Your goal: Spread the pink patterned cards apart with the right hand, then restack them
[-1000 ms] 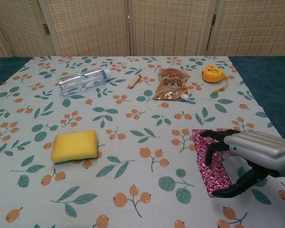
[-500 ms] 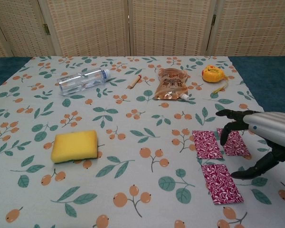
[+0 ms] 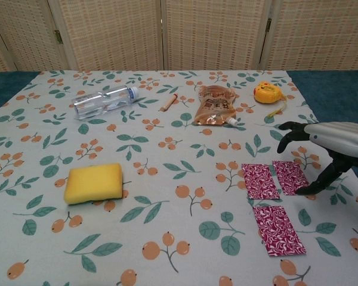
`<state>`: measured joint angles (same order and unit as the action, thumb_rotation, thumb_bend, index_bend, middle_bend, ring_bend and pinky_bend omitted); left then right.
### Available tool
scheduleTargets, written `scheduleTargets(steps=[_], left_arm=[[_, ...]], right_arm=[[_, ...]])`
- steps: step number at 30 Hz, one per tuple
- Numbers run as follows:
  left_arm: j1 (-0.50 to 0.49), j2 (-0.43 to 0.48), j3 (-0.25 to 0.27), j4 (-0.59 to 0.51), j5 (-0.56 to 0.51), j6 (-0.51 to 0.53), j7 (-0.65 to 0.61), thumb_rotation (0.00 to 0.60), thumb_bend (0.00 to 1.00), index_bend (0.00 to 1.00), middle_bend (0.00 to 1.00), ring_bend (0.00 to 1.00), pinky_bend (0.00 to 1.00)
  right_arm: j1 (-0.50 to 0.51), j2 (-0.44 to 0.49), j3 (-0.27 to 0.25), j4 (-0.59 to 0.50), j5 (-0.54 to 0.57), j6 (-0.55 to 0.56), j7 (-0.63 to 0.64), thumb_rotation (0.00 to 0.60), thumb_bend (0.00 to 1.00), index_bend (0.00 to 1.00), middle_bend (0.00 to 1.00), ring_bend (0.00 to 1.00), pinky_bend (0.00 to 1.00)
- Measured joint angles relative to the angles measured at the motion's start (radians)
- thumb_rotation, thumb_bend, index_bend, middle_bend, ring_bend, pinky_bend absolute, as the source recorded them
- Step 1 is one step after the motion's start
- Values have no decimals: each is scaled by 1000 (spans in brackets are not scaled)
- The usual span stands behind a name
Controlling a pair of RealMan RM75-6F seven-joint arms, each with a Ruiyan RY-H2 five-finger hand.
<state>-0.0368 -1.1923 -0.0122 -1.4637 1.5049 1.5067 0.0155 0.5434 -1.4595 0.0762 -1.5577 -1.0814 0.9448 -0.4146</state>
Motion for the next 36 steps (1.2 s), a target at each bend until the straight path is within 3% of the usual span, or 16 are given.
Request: scheduleTargets(steps=[19, 36], left_arm=[[5, 4, 4, -10, -4, -4, 9, 600, 271, 164, 17, 45, 0], [8, 9, 4, -16, -6, -3, 14, 600, 272, 163, 17, 46, 0]], right_arm=[[29, -60, -18, 112, 31, -18, -43, 488, 148, 235, 0, 0, 0], [54, -57, -13, 125, 82, -57, -55, 488, 148, 235, 0, 0, 0]])
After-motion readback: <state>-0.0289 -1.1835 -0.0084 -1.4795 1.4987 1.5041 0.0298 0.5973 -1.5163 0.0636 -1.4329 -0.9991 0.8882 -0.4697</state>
